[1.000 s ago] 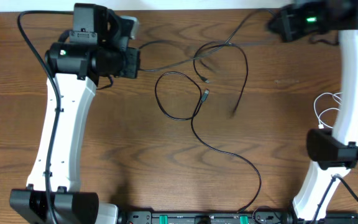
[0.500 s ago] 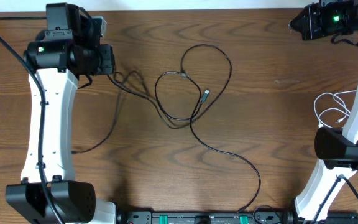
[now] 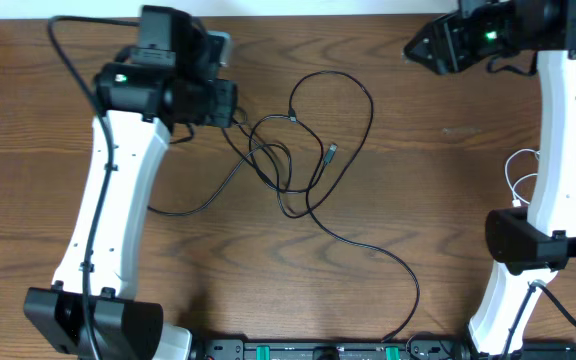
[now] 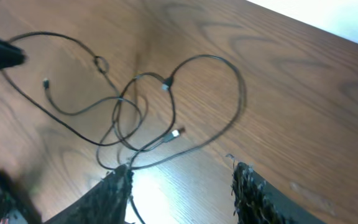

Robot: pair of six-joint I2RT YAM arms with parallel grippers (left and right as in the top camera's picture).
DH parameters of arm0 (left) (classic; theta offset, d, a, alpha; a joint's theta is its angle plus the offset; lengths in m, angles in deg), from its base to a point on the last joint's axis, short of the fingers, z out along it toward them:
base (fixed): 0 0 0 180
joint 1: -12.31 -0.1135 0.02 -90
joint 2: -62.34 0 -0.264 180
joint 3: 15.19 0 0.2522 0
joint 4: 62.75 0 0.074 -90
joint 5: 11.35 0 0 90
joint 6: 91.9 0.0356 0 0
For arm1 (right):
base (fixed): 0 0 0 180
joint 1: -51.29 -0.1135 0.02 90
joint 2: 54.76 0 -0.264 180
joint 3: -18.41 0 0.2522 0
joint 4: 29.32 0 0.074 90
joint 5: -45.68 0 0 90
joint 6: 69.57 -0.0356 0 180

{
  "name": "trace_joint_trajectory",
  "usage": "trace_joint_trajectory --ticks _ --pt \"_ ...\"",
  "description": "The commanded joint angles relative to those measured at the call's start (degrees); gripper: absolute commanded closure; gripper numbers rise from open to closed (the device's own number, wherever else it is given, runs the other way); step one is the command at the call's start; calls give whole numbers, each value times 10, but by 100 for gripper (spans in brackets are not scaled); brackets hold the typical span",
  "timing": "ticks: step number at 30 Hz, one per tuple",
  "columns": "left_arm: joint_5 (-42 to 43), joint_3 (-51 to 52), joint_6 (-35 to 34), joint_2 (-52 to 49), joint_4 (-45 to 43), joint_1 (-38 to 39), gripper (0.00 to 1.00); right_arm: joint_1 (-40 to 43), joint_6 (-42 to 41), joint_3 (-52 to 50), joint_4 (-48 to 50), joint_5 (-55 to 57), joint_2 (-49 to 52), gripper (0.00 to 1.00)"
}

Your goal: Untangle cables

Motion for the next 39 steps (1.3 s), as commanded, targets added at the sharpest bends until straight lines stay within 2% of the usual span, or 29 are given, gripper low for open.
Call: trace_joint_trajectory --ticks 1,8,17,20,22,26,30,39 --pt "5 -5 3 -1 1 35 93 -19 13 0 1 -16 -15 48" --pt "5 -5 6 22 1 72 93 -33 13 -27 7 -17 -13 46" --pt "1 -5 8 69 0 74 92 -45 12 -155 62 -31 -13 47" --pt "-28 -5 7 86 -1 74 93 -50 13 -183 78 -29 -13 56" --pt "-28 -5 7 98 -2 74 93 -52 12 -192 85 -26 -13 57" --pt "-31 -5 7 122 -3 74 93 -56 2 -193 94 3 -13 52" --pt "-100 -5 6 153 -3 74 93 -57 2 -193 91 3 -13 50" --pt "-101 -5 5 169 -3 74 93 -78 -20 -219 92 49 -13 48"
